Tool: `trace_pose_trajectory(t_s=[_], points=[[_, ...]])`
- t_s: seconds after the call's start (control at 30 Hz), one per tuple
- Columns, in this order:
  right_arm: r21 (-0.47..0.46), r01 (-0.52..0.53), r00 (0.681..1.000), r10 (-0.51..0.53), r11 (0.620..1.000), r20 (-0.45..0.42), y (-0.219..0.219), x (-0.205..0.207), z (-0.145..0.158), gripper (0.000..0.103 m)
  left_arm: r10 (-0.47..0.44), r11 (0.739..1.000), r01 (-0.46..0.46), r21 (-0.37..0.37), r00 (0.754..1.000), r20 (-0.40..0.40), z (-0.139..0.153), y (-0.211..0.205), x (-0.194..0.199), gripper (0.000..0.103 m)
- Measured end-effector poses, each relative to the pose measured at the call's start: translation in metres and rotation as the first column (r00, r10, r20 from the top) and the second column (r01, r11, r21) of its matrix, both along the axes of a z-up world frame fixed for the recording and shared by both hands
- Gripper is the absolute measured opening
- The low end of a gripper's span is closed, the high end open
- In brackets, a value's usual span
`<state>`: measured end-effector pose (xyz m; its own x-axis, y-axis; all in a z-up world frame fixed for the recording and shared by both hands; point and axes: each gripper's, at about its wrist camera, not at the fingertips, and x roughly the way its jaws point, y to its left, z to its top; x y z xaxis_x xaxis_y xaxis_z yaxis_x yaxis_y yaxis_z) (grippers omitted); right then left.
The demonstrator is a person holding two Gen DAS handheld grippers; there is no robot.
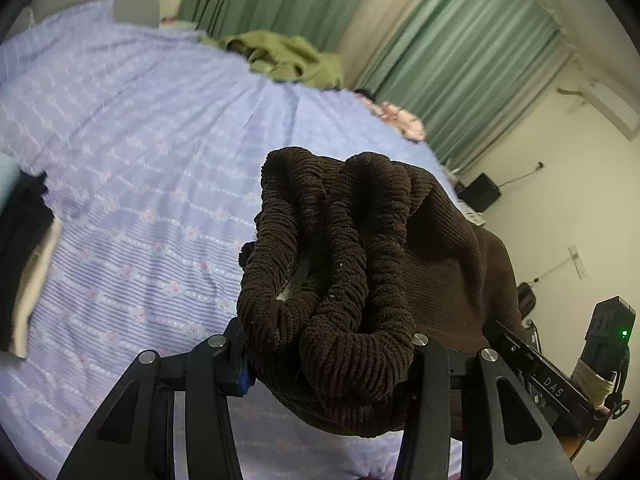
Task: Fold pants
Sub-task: 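Grasp the folded pants with the left gripper while the right gripper grasps the other end, then carry the folded pants with both grippers toward the stack of clothes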
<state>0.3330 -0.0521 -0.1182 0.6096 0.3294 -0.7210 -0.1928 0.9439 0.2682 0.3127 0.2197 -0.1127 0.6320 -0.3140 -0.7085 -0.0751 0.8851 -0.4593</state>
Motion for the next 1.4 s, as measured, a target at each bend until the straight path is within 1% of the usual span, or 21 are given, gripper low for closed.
trace_pose_trajectory(t_s=[0.07, 0.17, 0.27, 0.43, 0.57, 0.7, 0.8, 0.9, 1.03, 1.2, 1.3, 1.4], points=[[0.004, 0.019, 0.999, -0.019, 1.0, 0.031, 0.001, -0.024, 0.018, 0.034, -0.011, 1.0, 0.011, 0.008, 0.999, 0.033, 0.021, -0.001, -0.023, 0.045], [0.012, 0.033, 0.998, -0.034, 0.999, 0.06, 0.003, -0.052, 0.039, 0.034, -0.02, 0.999, 0.018, 0.03, 0.998, 0.066, 0.043, -0.003, -0.05, 0.045], [0.021, 0.039, 0.996, -0.041, 0.999, 0.075, 0.002, -0.076, 0.055, 0.034, -0.02, 0.999, 0.016, 0.05, 0.996, 0.092, 0.06, -0.005, -0.076, 0.045], [0.026, 0.033, 0.993, -0.036, 0.999, 0.11, -0.001, -0.112, 0.074, 0.034, 0.007, 0.999, -0.013, 0.05, 0.993, 0.121, 0.076, -0.01, -0.117, 0.045], [0.035, 0.005, 0.994, -0.009, 0.999, 0.11, -0.004, -0.13, 0.084, 0.034, 0.057, 0.997, -0.064, 0.053, 0.991, 0.118, 0.087, -0.012, -0.152, 0.045], [0.051, -0.057, 0.993, 0.051, 0.997, 0.11, -0.002, -0.152, 0.092, 0.034, 0.134, 0.989, -0.141, 0.051, 0.984, 0.12, 0.095, -0.006, -0.189, 0.045], [0.043, -0.112, 0.986, 0.106, 0.993, 0.129, 0.009, -0.167, 0.098, 0.034, 0.18, 0.981, -0.188, 0.051, 0.975, 0.134, 0.1, 0.0, -0.217, 0.045], [0.039, -0.164, 0.978, 0.158, 0.986, 0.134, 0.021, -0.176, 0.1, 0.034, 0.238, 0.968, -0.247, 0.046, 0.96, 0.149, 0.103, 0.011, -0.242, 0.045], [0.014, -0.227, 0.964, 0.223, 0.974, 0.142, 0.044, -0.183, 0.106, 0.034, 0.293, 0.954, -0.3, 0.022, 0.941, 0.167, 0.104, 0.036, -0.265, 0.045], [-0.006, -0.282, 0.947, 0.279, 0.959, 0.161, 0.088, -0.187, 0.108, 0.034, 0.329, 0.942, -0.337, 0.015, 0.927, 0.182, 0.105, 0.081, -0.277, 0.045], [-0.007, -0.295, 0.943, 0.292, 0.956, 0.162, 0.125, -0.189, 0.105, 0.034, 0.331, 0.941, -0.339, 0.014, 0.926, 0.181, 0.101, 0.122, -0.281, 0.045], [-0.001, -0.292, 0.944, 0.288, 0.956, 0.161, 0.169, -0.189, 0.101, 0.034, 0.311, 0.947, -0.32, 0.026, 0.934, 0.176, 0.097, 0.174, -0.277, 0.045]])
